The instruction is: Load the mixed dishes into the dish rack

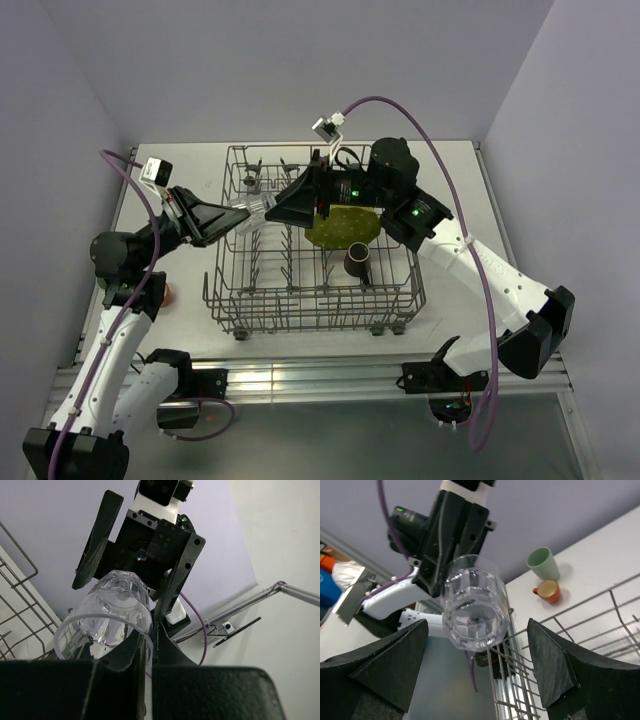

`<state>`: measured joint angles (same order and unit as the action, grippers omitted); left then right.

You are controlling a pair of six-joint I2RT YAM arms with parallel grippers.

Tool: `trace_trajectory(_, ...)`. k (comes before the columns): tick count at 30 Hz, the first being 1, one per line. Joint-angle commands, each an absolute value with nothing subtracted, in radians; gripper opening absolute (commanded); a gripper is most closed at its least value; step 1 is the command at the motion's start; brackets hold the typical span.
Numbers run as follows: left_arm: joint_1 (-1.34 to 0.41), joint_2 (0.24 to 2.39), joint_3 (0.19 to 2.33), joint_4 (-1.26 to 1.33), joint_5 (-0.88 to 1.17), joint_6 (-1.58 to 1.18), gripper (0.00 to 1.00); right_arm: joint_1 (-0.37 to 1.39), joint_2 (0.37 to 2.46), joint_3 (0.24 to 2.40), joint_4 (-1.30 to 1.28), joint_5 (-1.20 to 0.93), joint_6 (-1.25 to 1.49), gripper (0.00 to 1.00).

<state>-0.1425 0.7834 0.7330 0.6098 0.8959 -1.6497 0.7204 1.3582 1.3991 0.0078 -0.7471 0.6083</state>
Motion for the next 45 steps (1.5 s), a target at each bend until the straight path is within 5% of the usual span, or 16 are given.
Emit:
trace_trajectory(1, -0.163, 0.785, 0.726, 0.733, 0.894, -1.684, 0.0, 0.724, 1.364, 1.394, 0.162, -0.84, 0.656, 0.86)
trace_trajectory(18, -0.219, 0.808, 0.73, 0.759, 0.87, -1.671, 0.0, 0.77, 1.419, 1.381, 0.224, -0.868, 0.693, 0.65)
trace_trajectory(20, -0.219, 0.811, 0.729, 0.765, 0.87, -1.672, 0.0, 0.77, 1.414, 1.373, 0.224, -0.87, 0.69, 0.55)
trace_trajectory(24, -0.219, 0.818, 0.723, 0.758, 0.885, -1.669, 0.0, 0.77, 1.407, 1.37, 0.195, -0.856, 0.672, 0.0)
trace_trajectory(26, -0.219, 0.816, 0.718, 0.746, 0.894, -1.66, 0.33, 0.77, 1.394, 1.364, 0.172, -0.838, 0.652, 0.0)
trace_trajectory(27, -0.219, 0.81, 0.712, 0.724, 0.894, -1.646, 0.6, 0.769, 1.39, 1.361, 0.166, -0.828, 0.644, 0.0)
trace_trajectory(28, -0.219, 0.804, 0.703, 0.695, 0.891, -1.625, 0.99, 0.765, 1.373, 1.353, 0.157, -0.816, 0.638, 0.0)
trace_trajectory(36, -0.209, 0.798, 0.794, 0.121, 0.858, -1.248, 0.99, 0.7, 1.26, 1.293, 0.058, -0.736, 0.584, 0.0)
trace_trajectory(41, -0.199, 0.836, 1.012, -0.571, 0.54, -0.892, 0.99, 0.681, 1.218, 1.359, -0.33, -0.533, 0.401, 0.0)
trace_trajectory(45, -0.199, 0.804, 1.196, -0.765, 0.277, -0.749, 0.99, 0.716, 1.245, 1.414, -0.602, -0.303, 0.31, 0.0)
